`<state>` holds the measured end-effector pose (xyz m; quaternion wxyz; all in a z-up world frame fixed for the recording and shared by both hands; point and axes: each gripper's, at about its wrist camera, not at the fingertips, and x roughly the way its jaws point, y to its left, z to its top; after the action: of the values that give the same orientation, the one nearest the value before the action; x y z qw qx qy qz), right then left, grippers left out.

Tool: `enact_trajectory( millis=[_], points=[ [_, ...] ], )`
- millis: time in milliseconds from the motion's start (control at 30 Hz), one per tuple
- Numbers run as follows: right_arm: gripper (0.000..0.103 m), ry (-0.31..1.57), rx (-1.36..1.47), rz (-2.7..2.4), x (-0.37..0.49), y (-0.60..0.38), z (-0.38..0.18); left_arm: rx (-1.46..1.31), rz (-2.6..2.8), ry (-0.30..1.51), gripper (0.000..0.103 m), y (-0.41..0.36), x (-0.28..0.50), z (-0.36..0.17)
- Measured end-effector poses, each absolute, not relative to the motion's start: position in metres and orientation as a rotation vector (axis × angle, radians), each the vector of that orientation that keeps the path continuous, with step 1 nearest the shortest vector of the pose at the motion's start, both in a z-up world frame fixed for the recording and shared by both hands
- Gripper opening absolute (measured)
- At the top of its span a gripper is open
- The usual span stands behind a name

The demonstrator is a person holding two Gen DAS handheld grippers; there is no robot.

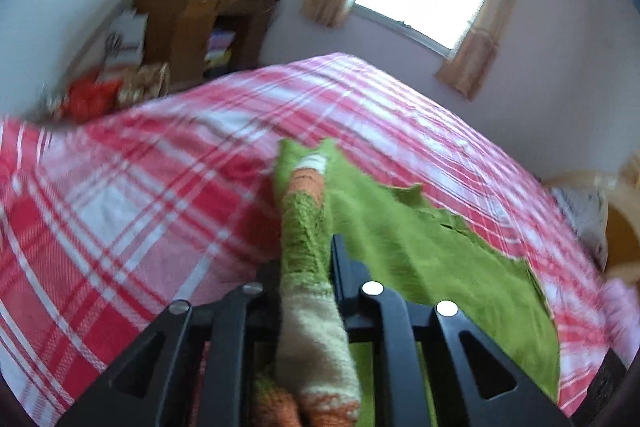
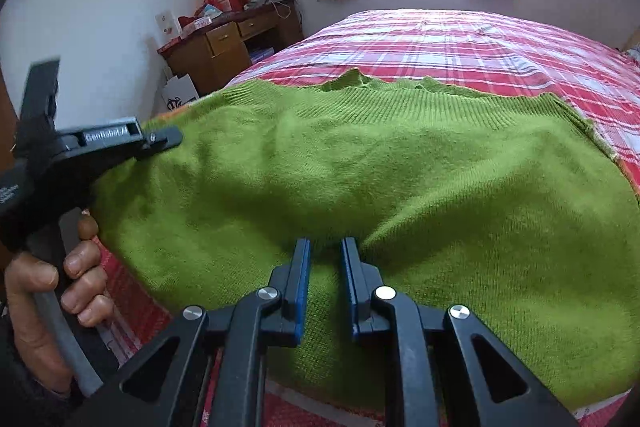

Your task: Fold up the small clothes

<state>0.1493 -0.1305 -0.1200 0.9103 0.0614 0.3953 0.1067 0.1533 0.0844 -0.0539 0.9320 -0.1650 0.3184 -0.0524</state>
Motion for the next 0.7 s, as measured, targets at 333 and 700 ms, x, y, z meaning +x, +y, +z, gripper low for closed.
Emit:
enact_trajectory(
  millis=[333, 700],
  points=[
    [0.016, 0.809, 0.245, 0.258, 0.146, -0.147, -0.119, -0.165, -0.239, 0.641, 0.01, 0.017, 0.147, -0.053],
    [0.084, 0.752, 0.578, 0.375, 0.191, -0.204, -0.079, -0.158, -0.3, 0.64, 0.007, 0.005, 0.139, -0.065]
  ],
)
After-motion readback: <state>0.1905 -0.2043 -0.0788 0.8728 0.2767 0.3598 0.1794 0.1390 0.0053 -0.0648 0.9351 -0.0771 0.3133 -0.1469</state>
